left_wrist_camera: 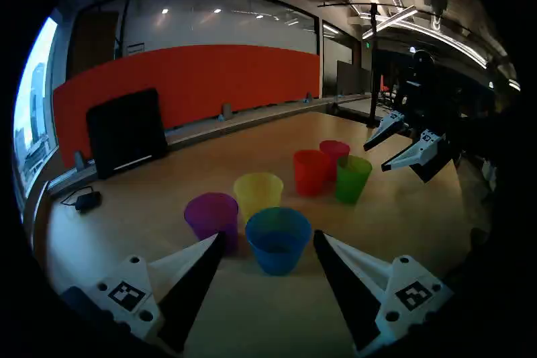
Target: Pour water
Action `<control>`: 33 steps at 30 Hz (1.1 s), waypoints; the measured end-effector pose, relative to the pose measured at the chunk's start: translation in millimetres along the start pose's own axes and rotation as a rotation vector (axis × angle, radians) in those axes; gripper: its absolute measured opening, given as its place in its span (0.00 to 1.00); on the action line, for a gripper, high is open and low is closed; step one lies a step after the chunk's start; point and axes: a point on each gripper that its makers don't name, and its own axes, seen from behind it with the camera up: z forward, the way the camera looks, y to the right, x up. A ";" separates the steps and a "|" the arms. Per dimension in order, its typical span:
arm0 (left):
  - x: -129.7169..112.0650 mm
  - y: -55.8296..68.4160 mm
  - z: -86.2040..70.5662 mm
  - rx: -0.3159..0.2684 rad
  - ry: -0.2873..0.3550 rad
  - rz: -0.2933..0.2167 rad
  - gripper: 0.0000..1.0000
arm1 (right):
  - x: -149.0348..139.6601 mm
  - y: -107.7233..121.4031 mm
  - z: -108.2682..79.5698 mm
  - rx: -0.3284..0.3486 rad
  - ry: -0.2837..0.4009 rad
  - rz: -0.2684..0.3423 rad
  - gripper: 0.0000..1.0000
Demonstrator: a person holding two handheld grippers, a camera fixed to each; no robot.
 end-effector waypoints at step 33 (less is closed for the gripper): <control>-34.1 7.7 45.0 -0.054 -0.092 0.005 0.96 | -11.2 -5.8 52.7 0.029 -0.036 0.001 0.99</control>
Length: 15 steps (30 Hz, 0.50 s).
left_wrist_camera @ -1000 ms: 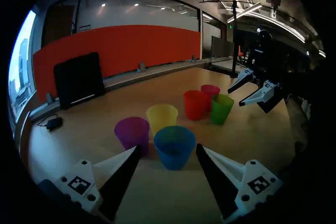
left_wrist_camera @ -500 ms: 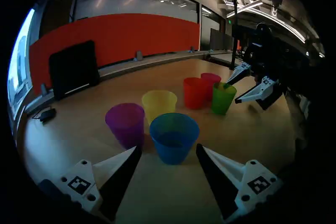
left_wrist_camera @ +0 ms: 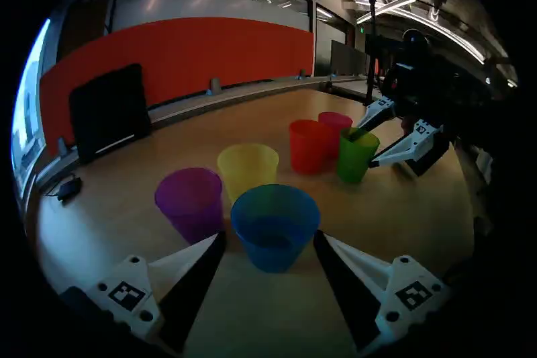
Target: Pour water
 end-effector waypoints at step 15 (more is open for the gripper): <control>5.0 3.2 12.1 0.002 -0.002 0.002 0.96 | 7.2 -1.8 6.7 0.010 0.015 0.003 0.99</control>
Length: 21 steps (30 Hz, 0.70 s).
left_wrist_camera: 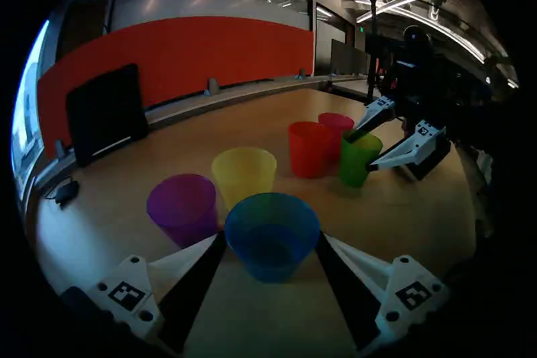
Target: Pour water
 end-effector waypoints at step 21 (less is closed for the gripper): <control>1.9 1.7 3.9 0.025 -0.027 0.027 0.88 | 3.8 -1.7 -0.8 0.002 0.007 -0.001 0.99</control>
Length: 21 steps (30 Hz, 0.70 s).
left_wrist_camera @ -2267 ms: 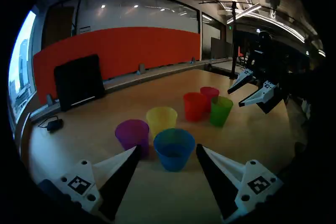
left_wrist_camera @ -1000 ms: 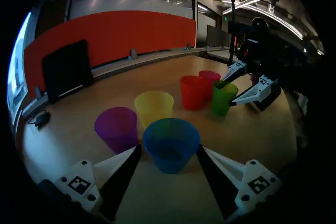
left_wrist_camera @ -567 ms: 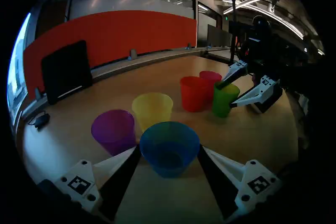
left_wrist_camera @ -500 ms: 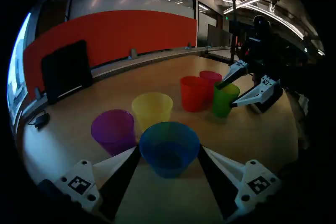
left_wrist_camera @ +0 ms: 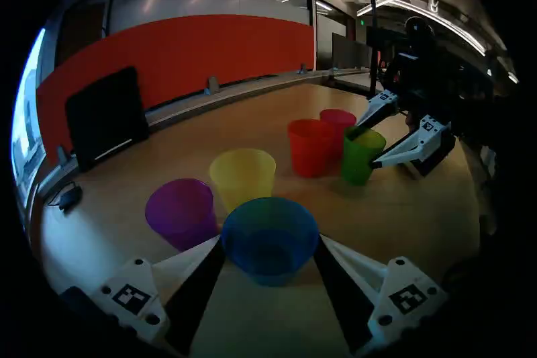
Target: Pour water
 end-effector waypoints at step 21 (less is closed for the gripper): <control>10.8 4.0 -16.7 0.009 0.039 -0.005 0.87 | 11.1 -6.2 -10.8 -0.011 0.040 0.008 0.91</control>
